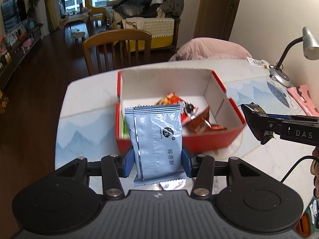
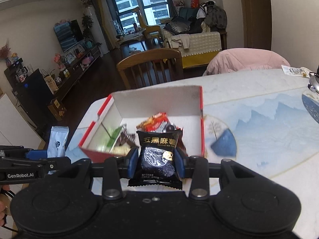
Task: Organize snacks
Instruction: 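Carry the light blue packet with the left tool while the right tool carries the black packet into the box, then open both tools to release the two packets into the box, then move both tools back toward the yellow packet and white-blue packet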
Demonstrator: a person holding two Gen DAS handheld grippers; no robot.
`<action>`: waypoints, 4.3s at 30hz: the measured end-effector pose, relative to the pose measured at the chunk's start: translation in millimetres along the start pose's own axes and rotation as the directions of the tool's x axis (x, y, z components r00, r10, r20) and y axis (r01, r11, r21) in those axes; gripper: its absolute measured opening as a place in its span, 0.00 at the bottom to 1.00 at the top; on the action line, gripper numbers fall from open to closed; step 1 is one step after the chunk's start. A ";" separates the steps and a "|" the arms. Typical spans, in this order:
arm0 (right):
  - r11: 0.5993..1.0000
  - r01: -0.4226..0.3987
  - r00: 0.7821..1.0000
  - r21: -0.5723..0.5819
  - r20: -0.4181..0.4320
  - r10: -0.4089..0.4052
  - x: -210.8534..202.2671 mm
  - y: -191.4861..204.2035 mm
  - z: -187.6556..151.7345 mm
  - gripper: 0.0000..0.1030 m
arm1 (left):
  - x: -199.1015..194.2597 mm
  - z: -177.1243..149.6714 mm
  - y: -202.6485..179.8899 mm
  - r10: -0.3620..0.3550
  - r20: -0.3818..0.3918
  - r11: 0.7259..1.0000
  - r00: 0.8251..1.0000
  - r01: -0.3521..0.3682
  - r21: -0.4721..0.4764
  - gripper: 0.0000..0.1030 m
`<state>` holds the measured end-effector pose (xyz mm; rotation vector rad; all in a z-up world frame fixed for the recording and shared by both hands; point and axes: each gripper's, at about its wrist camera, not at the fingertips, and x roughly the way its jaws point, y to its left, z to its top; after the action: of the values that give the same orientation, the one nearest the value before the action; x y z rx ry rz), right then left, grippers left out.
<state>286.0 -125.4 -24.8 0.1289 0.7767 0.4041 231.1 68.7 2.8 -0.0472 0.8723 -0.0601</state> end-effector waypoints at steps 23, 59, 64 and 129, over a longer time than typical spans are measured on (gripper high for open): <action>0.995 -0.023 0.984 -0.097 -0.177 0.005 115.4 5.4 54.5 0.37 | 111.4 77.6 9.2 0.073 -0.172 0.997 0.982 -0.068 0.035 0.46; 0.977 -0.036 0.946 -0.211 -0.322 -0.034 180.6 19.5 42.5 0.38 | 192.7 76.5 7.4 0.112 -0.368 0.991 0.923 -0.078 0.106 0.49; 0.979 -0.044 0.951 -0.201 -0.309 -0.021 167.3 18.1 44.3 0.38 | 183.9 77.7 15.6 0.105 -0.351 0.994 0.931 -0.083 0.076 0.49; 0.995 -0.075 0.993 -0.058 -0.100 0.069 -4.4 29.7 -65.9 1.00 | -20.1 -80.7 18.7 0.020 0.044 0.998 0.999 -0.017 -0.052 0.73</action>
<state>227.7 -102.2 -61.0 0.0799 0.8571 0.5053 157.0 87.4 -35.0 -0.0886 0.8295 -0.0190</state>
